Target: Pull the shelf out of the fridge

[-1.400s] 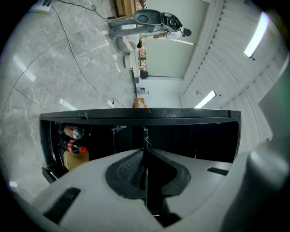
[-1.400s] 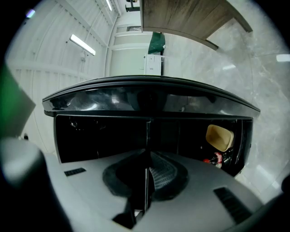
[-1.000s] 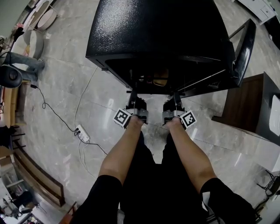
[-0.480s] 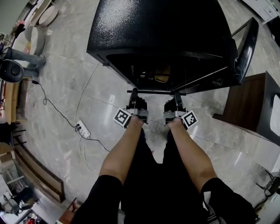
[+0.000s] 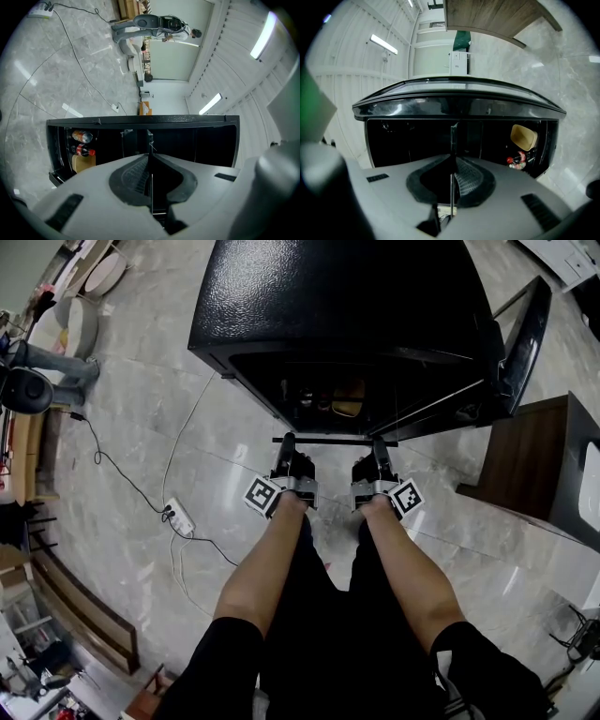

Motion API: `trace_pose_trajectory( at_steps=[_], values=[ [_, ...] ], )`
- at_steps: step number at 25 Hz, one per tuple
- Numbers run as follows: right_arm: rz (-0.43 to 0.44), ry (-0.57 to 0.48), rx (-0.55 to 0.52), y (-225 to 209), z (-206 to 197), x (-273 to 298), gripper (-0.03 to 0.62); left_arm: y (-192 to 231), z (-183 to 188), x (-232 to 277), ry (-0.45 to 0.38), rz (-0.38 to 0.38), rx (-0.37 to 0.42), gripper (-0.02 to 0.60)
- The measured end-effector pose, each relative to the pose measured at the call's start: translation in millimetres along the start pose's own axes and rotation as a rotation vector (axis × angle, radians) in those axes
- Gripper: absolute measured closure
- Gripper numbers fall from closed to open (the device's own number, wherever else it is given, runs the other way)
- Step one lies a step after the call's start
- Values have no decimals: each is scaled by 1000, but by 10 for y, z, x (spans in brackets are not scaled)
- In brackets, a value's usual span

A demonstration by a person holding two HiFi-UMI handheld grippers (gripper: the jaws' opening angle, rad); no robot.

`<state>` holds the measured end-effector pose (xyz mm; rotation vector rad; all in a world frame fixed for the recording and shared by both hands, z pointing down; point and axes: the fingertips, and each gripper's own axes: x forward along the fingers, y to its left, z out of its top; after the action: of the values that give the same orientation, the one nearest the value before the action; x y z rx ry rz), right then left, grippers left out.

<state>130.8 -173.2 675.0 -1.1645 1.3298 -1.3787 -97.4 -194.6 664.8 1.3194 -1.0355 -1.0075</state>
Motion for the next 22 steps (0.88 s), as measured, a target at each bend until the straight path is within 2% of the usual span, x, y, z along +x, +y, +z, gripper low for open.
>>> trace_pose_trajectory(
  at_steps=[22],
  values=[
    [4,11,-9,28,-54,-181,556,-18,-30,-191,15,-3,5,546]
  ],
)
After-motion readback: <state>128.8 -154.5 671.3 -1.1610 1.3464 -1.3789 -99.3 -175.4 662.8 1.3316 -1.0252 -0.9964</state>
